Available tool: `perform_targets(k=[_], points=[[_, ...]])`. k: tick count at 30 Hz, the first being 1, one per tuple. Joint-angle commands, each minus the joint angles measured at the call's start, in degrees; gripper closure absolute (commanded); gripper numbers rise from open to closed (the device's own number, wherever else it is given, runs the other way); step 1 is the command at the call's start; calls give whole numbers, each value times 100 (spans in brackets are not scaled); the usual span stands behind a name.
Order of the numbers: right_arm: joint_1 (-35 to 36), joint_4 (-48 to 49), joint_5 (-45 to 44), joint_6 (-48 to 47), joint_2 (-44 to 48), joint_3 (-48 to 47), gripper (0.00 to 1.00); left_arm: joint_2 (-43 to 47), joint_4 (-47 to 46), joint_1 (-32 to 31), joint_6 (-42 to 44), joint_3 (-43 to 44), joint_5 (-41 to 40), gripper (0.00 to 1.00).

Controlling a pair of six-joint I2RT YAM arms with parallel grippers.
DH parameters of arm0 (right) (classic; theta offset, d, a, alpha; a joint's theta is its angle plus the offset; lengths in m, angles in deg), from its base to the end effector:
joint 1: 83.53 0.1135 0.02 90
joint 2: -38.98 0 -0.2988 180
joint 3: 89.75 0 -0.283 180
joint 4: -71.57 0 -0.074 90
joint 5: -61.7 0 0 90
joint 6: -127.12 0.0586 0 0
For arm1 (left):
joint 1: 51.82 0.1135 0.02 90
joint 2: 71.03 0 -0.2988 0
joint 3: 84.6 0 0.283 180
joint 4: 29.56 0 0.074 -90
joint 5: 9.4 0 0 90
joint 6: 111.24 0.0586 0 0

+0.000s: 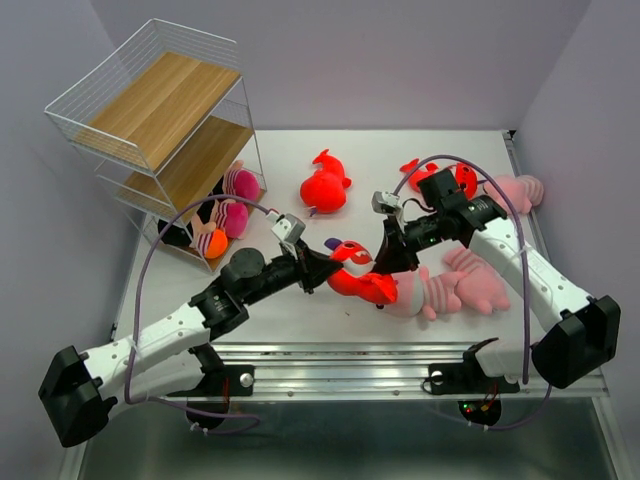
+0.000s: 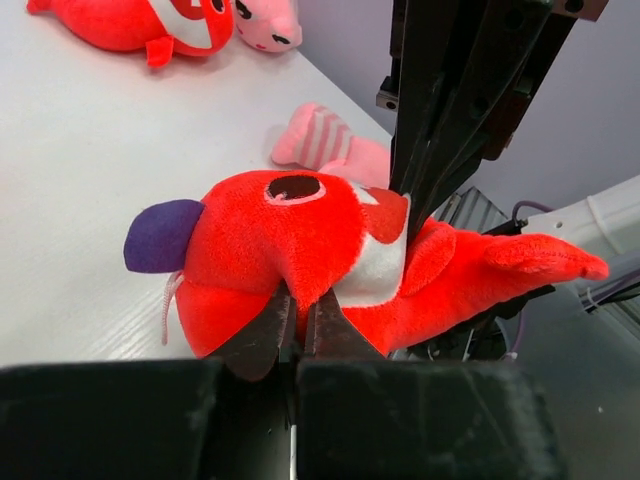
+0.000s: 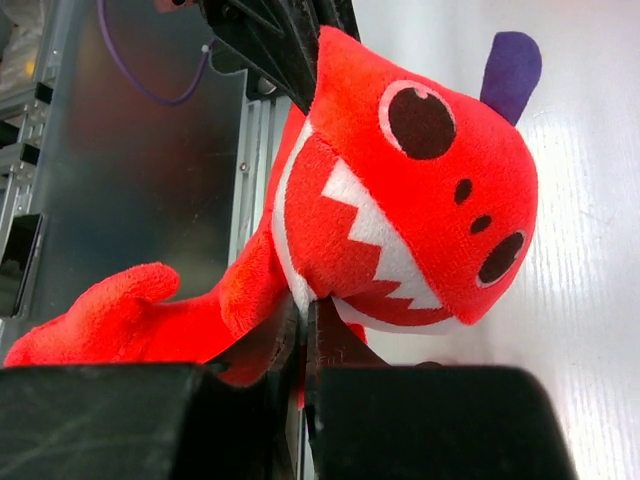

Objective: Place and organize the stuffed toys onto the shelf
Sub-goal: Pass the stuffed toy from the right arm to the left, then pass the stuffed toy from the left arm to the right

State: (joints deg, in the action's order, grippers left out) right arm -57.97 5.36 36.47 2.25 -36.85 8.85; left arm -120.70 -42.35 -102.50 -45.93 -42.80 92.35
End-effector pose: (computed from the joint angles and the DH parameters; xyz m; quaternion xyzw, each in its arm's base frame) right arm 0.2271 0.1674 0.3444 -0.5284 0.6376 0.4990 0.2553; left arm 0.1415 -0.1916 0.3138 0.2247 0.6384 -0.5028 0.5377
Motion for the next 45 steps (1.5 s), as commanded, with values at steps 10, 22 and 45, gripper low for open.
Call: perform_targets(k=[10, 22, 45], points=[[19, 827, -2257, 833, 349, -922, 0, 345, 1192, -13, -536, 725, -1401, 100], [19, -157, -1652, -536, 709, -1214, 0, -972, 2651, 145, -1380, 2017, -1790, 100], [124, 1152, -2901, -389, 1124, 149, 28, -1809, 2987, 190, -1706, 3082, -1368, 100]])
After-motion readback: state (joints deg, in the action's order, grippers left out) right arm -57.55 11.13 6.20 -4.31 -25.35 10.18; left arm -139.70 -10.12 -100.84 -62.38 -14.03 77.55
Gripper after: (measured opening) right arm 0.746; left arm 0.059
